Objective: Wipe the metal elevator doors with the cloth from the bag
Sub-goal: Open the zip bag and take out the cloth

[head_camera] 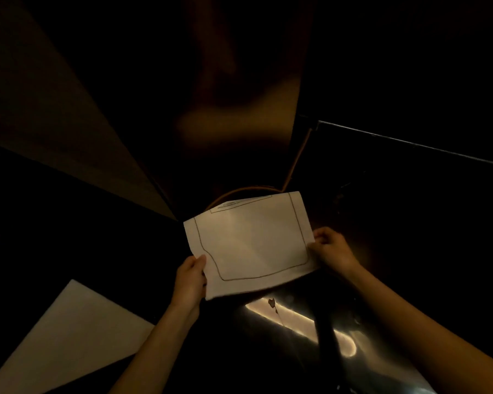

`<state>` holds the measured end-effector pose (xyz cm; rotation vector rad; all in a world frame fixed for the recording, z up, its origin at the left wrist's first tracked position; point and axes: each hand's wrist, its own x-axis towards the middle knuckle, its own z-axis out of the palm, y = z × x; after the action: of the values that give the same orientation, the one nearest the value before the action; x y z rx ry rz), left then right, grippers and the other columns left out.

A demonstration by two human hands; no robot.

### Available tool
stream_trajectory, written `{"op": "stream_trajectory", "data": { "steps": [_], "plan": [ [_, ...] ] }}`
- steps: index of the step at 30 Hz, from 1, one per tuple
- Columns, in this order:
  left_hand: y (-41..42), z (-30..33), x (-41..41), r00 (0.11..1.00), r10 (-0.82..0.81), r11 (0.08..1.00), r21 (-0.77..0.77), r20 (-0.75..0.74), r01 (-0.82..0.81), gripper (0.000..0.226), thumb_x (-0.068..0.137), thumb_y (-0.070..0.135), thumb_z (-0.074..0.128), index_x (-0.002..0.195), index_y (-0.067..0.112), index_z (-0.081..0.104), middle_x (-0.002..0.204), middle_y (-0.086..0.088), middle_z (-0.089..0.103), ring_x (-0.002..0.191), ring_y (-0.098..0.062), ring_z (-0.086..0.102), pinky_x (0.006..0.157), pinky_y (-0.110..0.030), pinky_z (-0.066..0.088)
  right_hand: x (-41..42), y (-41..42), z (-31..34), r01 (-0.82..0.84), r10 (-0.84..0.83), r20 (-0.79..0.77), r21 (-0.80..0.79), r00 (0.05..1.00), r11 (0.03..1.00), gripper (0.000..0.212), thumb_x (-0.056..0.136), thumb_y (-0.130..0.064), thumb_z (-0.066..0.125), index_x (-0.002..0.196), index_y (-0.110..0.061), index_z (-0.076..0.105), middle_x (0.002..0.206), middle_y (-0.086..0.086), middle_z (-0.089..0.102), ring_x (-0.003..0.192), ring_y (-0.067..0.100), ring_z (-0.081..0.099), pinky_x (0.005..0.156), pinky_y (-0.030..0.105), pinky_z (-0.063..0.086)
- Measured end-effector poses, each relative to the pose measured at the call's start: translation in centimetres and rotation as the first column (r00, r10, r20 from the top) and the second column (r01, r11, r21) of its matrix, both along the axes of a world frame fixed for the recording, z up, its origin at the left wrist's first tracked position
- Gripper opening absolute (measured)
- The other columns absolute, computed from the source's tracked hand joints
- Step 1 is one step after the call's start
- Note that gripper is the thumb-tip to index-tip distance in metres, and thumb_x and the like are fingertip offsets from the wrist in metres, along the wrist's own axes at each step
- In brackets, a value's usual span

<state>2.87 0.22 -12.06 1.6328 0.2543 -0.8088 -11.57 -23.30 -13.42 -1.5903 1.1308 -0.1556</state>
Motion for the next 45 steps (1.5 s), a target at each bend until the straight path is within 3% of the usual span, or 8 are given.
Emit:
{"op": "stream_trajectory", "data": {
  "steps": [6, 11, 14, 19, 26, 34, 39, 45],
  "plan": [
    [-1.5, 4.7, 2.3, 0.989, 0.081, 0.969, -0.221, -0.126, -0.108, 0.020, 0.095, 0.019, 0.049, 0.102, 0.005, 0.061, 0.091, -0.013, 0.069, 0.081, -0.026, 0.064, 0.067, -0.036, 0.053, -0.3, 2.3, 2.2, -0.056, 0.083, 0.067, -0.328, 0.994, 0.943, 0.024, 0.085, -0.010, 0.062, 0.103, -0.018, 0.048, 0.116, 0.007, 0.047, 0.103, 0.023, 0.050, 0.077, 0.020, 0.042],
    [-3.3, 8.5, 3.3, 0.958, 0.089, 0.917, -0.353, -0.272, -0.185, 0.018, 0.093, 0.017, 0.052, 0.099, 0.003, 0.061, 0.077, -0.012, 0.072, 0.080, -0.025, 0.064, 0.069, -0.037, 0.055, 0.1, 3.3, 5.9, -0.393, 0.342, -0.227, -0.721, 0.912, 0.571, 0.046, 0.090, -0.054, 0.035, 0.130, -0.034, 0.045, 0.157, -0.004, -0.013, 0.141, 0.010, -0.016, 0.109, 0.034, -0.007],
    [-3.9, 10.1, 3.5, 0.945, 0.089, 0.888, -0.404, -0.316, -0.219, 0.016, 0.094, 0.017, 0.050, 0.093, 0.003, 0.060, 0.068, -0.011, 0.071, 0.070, -0.024, 0.067, 0.057, -0.031, 0.058, 0.2, 3.7, 8.0, -0.446, 0.403, -0.274, -0.783, 0.873, 0.433, 0.056, 0.090, -0.061, 0.019, 0.132, -0.035, 0.046, 0.155, -0.006, -0.013, 0.143, 0.014, -0.018, 0.108, 0.033, -0.019],
    [-4.4, 12.1, 3.8, 0.913, 0.132, 0.871, -0.394, -0.385, -0.292, 0.021, 0.096, 0.013, 0.045, 0.079, 0.006, 0.057, 0.051, -0.008, 0.065, 0.044, -0.018, 0.064, 0.041, -0.024, 0.052, -0.1, 4.4, 10.1, -0.540, 0.639, -0.124, -0.667, 0.760, 0.513, 0.058, 0.089, -0.063, 0.022, 0.125, -0.029, 0.052, 0.133, -0.012, 0.050, 0.120, -0.008, 0.035, 0.109, 0.032, 0.019],
    [-4.0, 12.9, 3.2, 0.882, 0.151, 0.833, -0.424, -0.446, -0.356, 0.024, 0.096, 0.017, 0.042, 0.083, 0.007, 0.060, 0.063, -0.011, 0.069, 0.061, -0.021, 0.068, 0.060, -0.031, 0.056, 0.3, 6.3, 10.9, -0.485, 0.662, 0.007, -0.675, 0.750, 0.556, 0.019, 0.096, -0.020, 0.050, 0.104, -0.014, 0.065, 0.096, -0.003, 0.068, 0.084, 0.006, 0.063, 0.074, 0.026, 0.052],
    [-4.0, 15.5, -0.9, 0.942, -0.001, 0.954, -0.283, 0.335, 0.102, 0.052, 0.070, 0.071, 0.041, 0.102, 0.031, 0.054, 0.101, 0.003, 0.066, 0.085, -0.007, 0.065, 0.068, -0.024, 0.047, 2.4, 5.3, 15.6, -0.286, 0.525, 0.133, -0.714, 0.841, 0.639, 0.011, 0.092, -0.012, 0.057, 0.092, -0.012, 0.067, 0.080, -0.008, 0.062, 0.079, 0.000, 0.058, 0.067, 0.004, 0.039],
    [-5.2, 18.5, -1.4, 0.702, -0.183, 0.982, 0.096, 0.689, 0.161, 0.023, 0.083, 0.038, 0.061, 0.096, 0.024, 0.048, 0.088, 0.008, 0.057, 0.074, -0.001, 0.059, 0.057, -0.011, 0.047, 3.6, 4.5, 20.0, -0.255, 0.489, 0.156, -0.698, 0.858, 0.669, 0.012, 0.092, -0.013, 0.056, 0.093, -0.014, 0.068, 0.079, -0.005, 0.064, 0.077, -0.002, 0.056, 0.063, 0.000, 0.038],
    [-5.5, 28.3, -3.2, 0.669, -0.249, 0.968, 0.194, 0.701, 0.157, 0.018, 0.087, 0.008, 0.059, 0.094, 0.019, 0.045, 0.078, 0.006, 0.053, 0.067, 0.000, 0.056, 0.056, -0.007, 0.044, 1.6, 3.7, 30.7, -0.193, 0.390, 0.190, -0.629, 0.901, 0.753, 0.011, 0.094, -0.015, 0.053, 0.092, -0.025, 0.056, 0.078, -0.019, 0.055, 0.078, -0.016, 0.054, 0.061, -0.001, 0.038]
  ]
}}
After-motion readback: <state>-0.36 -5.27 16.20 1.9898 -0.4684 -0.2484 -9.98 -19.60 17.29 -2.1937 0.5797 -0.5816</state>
